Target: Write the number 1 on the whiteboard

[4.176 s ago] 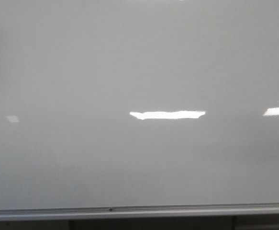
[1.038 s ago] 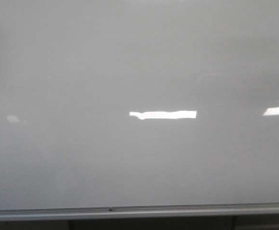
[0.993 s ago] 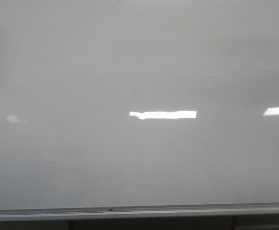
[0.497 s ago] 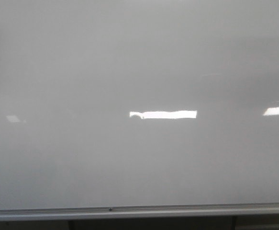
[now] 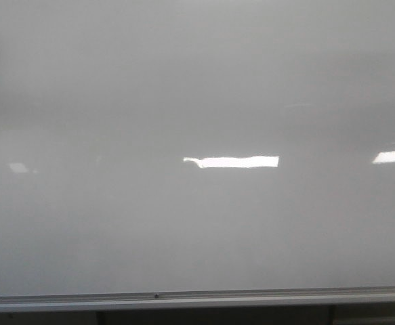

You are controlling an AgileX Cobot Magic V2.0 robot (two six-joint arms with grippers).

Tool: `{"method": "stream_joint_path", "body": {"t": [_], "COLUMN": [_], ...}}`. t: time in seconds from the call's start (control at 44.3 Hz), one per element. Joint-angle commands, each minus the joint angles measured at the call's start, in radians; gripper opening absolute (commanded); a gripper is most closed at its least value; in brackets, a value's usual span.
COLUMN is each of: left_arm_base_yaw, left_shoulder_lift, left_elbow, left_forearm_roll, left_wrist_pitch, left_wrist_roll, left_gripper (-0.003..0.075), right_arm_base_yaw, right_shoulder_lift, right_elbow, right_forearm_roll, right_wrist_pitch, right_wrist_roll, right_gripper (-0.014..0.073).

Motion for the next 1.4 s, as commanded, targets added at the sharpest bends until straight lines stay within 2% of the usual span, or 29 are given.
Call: {"method": "stream_joint_path", "body": {"t": [0.0,0.248,0.339,0.564,0.813,0.971,1.038,1.174,1.377], "left_arm_base_yaw": [0.002,0.002,0.002,0.002,0.002,0.002,-0.001,-0.017,-0.12], "left_shoulder_lift": [0.001,0.049,0.058,0.069,0.071,0.064,0.043,-0.039,-0.21], "left_elbow": [-0.035,-0.038,-0.038,-0.04,-0.04,-0.04,-0.04,-0.04,-0.04], "left_forearm_roll": [-0.012,-0.012,-0.012,-0.012,-0.012,-0.012,-0.012,-0.008,0.028], "left_wrist_pitch": [-0.121,-0.186,-0.197,-0.208,-0.208,-0.2,-0.178,-0.061,0.176], "left_wrist_roll": [-0.009,-0.009,-0.009,-0.009,-0.009,-0.009,-0.009,-0.002,0.055], "left_gripper": [0.0547,0.0545,0.0521,0.0347,0.0106,0.0008,-0.0019,-0.0019,-0.0019], "right_arm_base_yaw": [0.002,0.002,0.002,0.002,0.002,0.002,0.002,0.002,0.002], "right_shoulder_lift": [0.005,0.005,0.005,0.005,0.005,0.005,0.005,0.005,0.005], "right_elbow": [-0.026,-0.026,-0.026,-0.026,-0.026,-0.026,-0.026,-0.026,-0.026], "right_forearm_roll": [-0.009,-0.009,-0.009,-0.009,-0.009,-0.009,-0.009,-0.009,-0.009], "right_wrist_pitch": [-0.076,-0.076,-0.076,-0.076,-0.076,-0.076,-0.076,-0.076,-0.076], "right_wrist_roll": [-0.008,-0.008,-0.008,-0.008,-0.008,-0.008,-0.008,-0.008,-0.008], "right_gripper": [0.0614,0.0614,0.0614,0.0614,0.0614,0.0614,0.0614,0.0614,0.0614]}}
